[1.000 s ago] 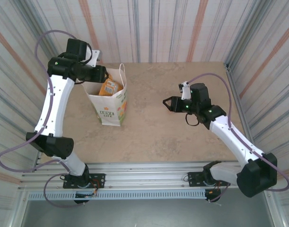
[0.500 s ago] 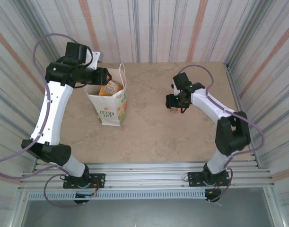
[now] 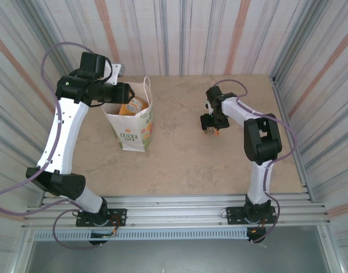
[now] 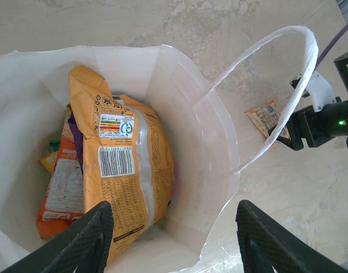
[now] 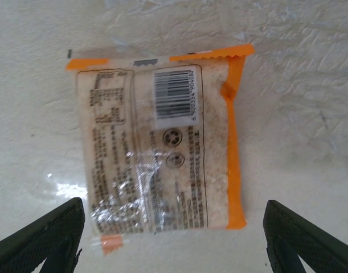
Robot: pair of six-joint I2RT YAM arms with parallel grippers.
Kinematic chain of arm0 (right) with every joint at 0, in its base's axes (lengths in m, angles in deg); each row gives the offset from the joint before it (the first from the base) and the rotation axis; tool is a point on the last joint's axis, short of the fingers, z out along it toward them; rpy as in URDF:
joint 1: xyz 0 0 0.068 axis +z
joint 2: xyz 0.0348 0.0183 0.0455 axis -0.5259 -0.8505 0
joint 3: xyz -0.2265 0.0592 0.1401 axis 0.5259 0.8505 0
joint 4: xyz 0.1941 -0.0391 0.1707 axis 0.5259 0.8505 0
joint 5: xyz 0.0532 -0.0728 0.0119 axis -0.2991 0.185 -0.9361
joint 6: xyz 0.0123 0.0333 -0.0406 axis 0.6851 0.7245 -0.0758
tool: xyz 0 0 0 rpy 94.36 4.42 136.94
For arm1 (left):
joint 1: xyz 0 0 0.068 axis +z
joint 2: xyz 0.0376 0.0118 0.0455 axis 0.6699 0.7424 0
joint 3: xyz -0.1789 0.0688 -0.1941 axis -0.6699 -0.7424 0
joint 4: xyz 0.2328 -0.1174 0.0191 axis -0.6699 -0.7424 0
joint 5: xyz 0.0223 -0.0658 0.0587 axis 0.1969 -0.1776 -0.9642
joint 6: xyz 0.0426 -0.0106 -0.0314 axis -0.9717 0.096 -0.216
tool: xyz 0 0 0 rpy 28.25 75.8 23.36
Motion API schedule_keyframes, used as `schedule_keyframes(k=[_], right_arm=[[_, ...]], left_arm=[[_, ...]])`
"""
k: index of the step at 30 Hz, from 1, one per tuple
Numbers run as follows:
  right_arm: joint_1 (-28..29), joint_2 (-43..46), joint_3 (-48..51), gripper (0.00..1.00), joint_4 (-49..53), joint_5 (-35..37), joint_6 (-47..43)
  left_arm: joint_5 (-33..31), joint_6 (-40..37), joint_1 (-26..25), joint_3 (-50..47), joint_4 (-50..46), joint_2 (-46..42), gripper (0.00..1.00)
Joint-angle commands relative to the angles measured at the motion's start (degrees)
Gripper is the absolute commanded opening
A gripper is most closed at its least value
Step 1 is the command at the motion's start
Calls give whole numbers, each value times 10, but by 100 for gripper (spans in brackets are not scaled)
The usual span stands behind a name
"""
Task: Place the snacks into the paper bag
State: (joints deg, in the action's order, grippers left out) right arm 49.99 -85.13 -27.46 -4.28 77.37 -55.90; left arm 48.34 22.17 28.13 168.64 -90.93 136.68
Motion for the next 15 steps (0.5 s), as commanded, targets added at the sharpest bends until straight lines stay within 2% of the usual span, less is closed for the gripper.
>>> schedule_keyframes(k=[1, 5, 15], right_arm=[[2, -24, -20, 81, 15, -26, -26], [5, -42, -23, 79, 8, -31, -29], [16, -42, -13, 53, -2, -9, -41]], left_arm=[[3, 3, 2, 3, -1, -4, 61], [4, 4, 2, 4, -1, -2, 61], [8, 6, 2, 1, -3, -3, 61]])
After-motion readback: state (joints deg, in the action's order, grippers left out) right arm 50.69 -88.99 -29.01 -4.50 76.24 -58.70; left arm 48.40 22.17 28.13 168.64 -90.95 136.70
